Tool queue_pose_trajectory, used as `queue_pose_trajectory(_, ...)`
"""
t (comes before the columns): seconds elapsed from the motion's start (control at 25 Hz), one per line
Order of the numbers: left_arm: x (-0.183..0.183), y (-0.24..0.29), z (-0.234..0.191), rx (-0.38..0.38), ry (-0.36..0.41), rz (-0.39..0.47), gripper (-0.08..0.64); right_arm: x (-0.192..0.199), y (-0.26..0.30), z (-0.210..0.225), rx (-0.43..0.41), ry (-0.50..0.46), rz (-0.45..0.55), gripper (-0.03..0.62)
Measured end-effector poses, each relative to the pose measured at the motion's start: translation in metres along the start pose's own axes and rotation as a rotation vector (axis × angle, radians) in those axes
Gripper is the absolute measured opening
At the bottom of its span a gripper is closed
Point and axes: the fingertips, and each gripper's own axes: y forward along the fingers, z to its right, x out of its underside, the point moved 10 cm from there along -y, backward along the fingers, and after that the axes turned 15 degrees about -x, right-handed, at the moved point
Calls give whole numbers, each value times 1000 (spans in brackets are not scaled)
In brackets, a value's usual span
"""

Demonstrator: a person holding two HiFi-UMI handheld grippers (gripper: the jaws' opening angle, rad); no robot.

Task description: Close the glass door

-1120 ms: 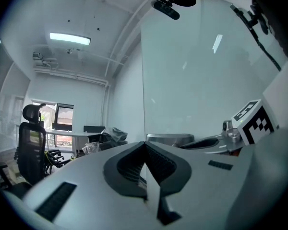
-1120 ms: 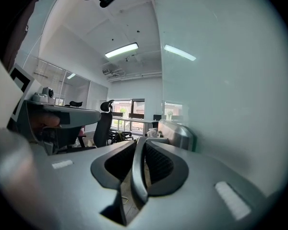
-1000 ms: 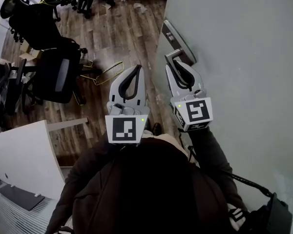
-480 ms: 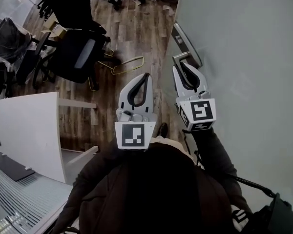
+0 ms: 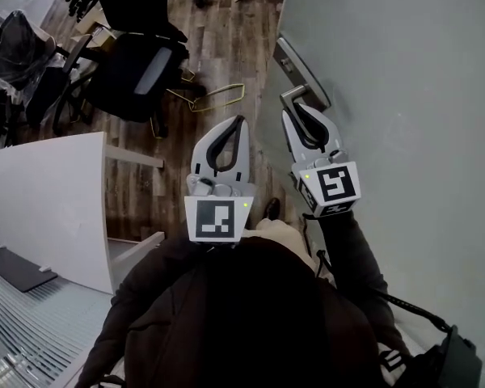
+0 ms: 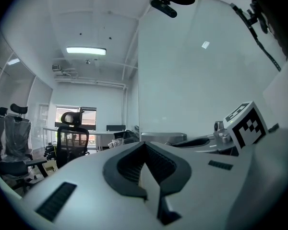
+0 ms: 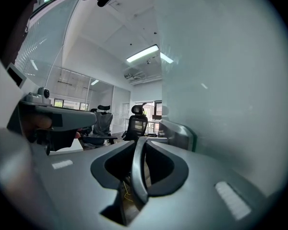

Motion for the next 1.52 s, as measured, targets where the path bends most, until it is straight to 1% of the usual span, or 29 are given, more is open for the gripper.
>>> queue_pose_trajectory(0.08, 2, -19, -11, -3, 5, 11, -3, 3, 5, -26, -20, -7, -4, 69)
queue_pose_trajectory(0.16, -1, -32, -13, -16, 8, 21, -3, 2, 5, -40, -44, -9, -6, 69)
queue_pose_trajectory(0.32, -12, -38, 4, -75, 20, 12, -3, -7, 0, -38, -95, -1, -4, 69)
queue_pose_trajectory(0.44, -11, -45, 17, -135, 52, -9, -3, -4, -1, -32, -135, 8, 8, 69)
queue_pose_trajectory(0.48, -8, -55, 16, -155, 54, -17, -3, -3, 0, -39, -147, 7, 15, 69)
queue_pose_trajectory(0.64, -2, -123, -11, -222, 27, -26, -3, -9, 2, -103, -202, -12, 34, 69)
queue_pose_trajectory(0.72, -8, -136, -13, -252, 15, -15, -3, -13, 2, -114, -230, -15, 24, 69)
queue_pose_trajectory(0.8, -14, -146, -16, -271, 17, -9, -3, -14, 1, -123, -256, -16, 13, 71)
queue_pose_trajectory(1.0, -14, -184, -39, -302, 8, 0, -3, -17, 1, -165, -297, -55, 2, 71)
queue_pose_trajectory(1.16, -12, -225, -64, -294, 17, 22, -3, -13, -2, -210, -327, -74, -8, 71)
queue_pose_trajectory(1.32, -17, -239, -70, -296, 20, 13, -3, -16, -5, -225, -373, -92, -10, 71)
queue_pose_trajectory(1.52, -15, -270, -73, -302, 33, 13, -4, -13, -13, -258, -416, -90, -9, 71)
